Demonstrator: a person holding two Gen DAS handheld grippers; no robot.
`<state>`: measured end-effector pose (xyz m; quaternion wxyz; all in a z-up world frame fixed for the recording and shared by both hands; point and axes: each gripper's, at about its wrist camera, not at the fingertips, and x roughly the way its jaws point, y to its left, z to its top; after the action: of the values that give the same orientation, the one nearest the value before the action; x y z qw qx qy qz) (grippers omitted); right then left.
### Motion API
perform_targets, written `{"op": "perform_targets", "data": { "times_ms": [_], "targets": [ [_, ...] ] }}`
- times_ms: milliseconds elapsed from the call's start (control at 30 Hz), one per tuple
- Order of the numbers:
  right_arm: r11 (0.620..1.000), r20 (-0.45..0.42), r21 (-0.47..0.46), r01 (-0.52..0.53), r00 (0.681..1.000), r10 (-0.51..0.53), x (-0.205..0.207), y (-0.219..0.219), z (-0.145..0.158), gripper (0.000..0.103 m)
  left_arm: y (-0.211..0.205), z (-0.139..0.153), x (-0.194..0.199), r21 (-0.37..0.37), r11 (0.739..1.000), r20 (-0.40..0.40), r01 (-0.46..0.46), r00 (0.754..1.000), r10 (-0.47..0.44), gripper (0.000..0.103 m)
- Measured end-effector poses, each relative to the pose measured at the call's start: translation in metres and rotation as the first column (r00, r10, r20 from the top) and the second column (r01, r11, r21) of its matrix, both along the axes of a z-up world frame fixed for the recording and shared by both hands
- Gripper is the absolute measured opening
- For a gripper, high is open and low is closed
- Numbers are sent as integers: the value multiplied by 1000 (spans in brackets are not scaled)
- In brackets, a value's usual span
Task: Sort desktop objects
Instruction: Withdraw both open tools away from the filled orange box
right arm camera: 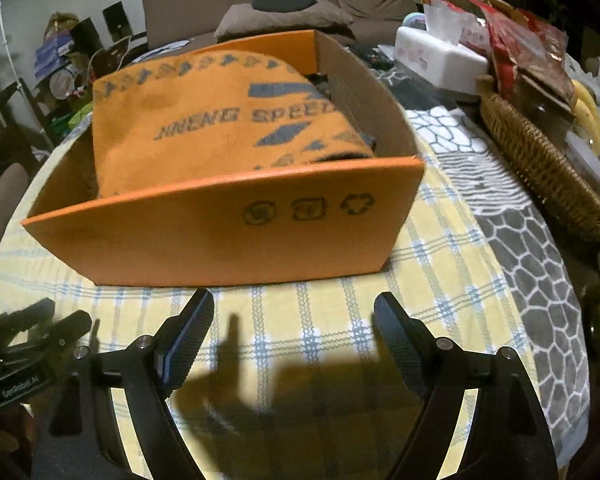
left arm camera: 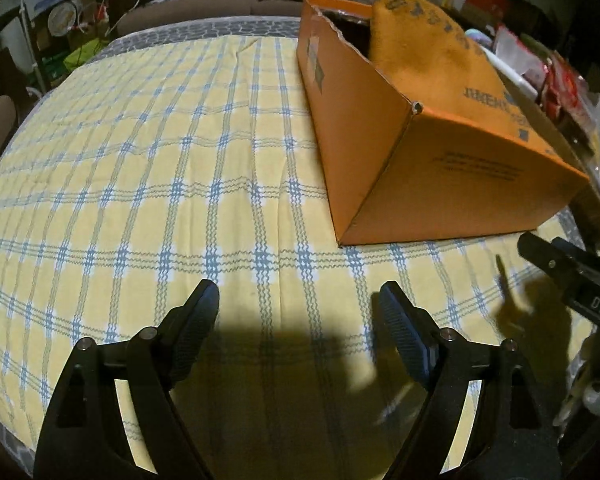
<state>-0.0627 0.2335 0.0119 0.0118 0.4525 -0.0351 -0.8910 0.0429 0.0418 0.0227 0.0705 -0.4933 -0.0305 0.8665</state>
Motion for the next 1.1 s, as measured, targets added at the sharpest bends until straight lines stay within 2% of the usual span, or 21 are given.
{"op": "perform_targets", "data": {
  "times_ms": [167, 300, 533, 767, 1100],
  "targets": [
    [1000, 22, 10, -5, 1000, 5, -5, -5, -14, 84, 2, -3, 1, -12, 1000, -32, -18, 999, 18, 92],
    [998, 18, 54, -26, 1000, 25, -4, -14, -22, 87, 17, -11, 5, -100, 995, -75, 6, 997, -14, 103],
    [996, 2, 81, -38, 999, 38, -1, -22, -29, 102, 18, -10, 4, -98, 995, -76, -20, 997, 13, 103],
    [996, -6, 92, -21, 1000, 22, 1, -25, -30, 103, 15, -10, 1, -99, 993, -77, -63, 996, 56, 103],
    [996, -7, 86, -22, 1000, 22, 1, -23, -30, 103, 16, -11, 3, -104, 993, -77, -64, 995, 56, 103]
  ]
}}
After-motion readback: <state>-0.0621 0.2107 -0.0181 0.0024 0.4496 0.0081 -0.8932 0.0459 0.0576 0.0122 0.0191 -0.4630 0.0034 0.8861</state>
